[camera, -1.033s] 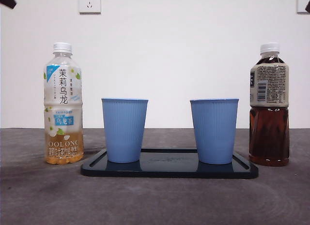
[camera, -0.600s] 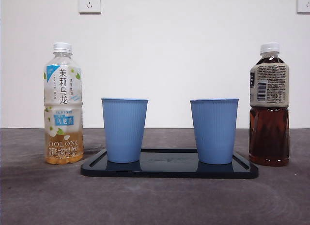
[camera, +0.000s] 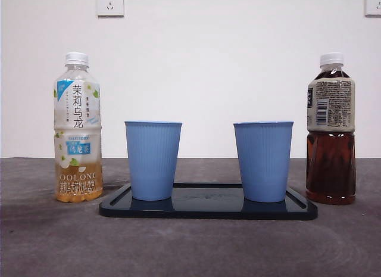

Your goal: Pour the drink into the cup

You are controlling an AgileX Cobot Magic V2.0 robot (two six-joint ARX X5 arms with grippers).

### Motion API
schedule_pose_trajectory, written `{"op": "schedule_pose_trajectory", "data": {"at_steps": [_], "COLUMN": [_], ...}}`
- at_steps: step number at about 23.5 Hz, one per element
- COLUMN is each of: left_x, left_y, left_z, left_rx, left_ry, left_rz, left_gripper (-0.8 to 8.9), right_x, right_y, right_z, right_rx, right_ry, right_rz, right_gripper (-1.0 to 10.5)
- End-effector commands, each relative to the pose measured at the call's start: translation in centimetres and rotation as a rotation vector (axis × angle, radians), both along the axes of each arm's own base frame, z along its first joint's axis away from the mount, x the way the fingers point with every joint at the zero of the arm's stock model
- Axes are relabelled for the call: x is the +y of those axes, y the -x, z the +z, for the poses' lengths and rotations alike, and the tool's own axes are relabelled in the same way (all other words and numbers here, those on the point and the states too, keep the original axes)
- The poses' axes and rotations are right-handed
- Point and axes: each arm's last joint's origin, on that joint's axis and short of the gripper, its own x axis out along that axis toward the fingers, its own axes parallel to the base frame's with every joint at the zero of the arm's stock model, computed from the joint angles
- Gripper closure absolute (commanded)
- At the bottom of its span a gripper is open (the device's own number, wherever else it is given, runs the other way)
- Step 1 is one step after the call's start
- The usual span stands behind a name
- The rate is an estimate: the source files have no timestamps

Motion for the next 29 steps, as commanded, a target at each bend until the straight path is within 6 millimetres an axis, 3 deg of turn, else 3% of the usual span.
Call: {"op": "schedule_pose_trajectory", "data": {"at_steps": [1,4,7,17,24,29], "left_x": [0.9,2.2,3.1,4.1,4.1,4.1], "left_y": [0.5,1.0,1.1,0.1,-0.6,-0.6], "left_z": [1.1,0.9,-0.7,-10.0,-13.6,-13.6], "left_rx": [-0.254,-0.452,-0.515,-0.382,-0.273,-0.278], "left_ry": [-0.125,-0.214,-0.266,-0.282,-0.3,-0.303], "left_rz": [-0.004,0.121,0.244,0.375,0.361,0.361], "left_gripper": [8.07,8.07,8.07,8.07,8.06,8.07], "right_x": [0.1,0.1,0.1,0.1,0.1,0.1], "right_y": [0.0,0.0,0.0,0.0,0.0,0.0], "right_z": [0.4,0.4,0.4,0.4,0.5,0.5], "right_rx": [-0.007,-0.007,-0.007,-0.007,-0.008,-0.008], "right_ry": [-0.019,-0.019,-0.019,-0.019,-0.02,-0.02], "right_rz": [-0.002,-0.002,-0.002,-0.002,-0.002,-0.002], "right_gripper": [9.4,9.4,9.4,9.4,9.4,9.4]}}
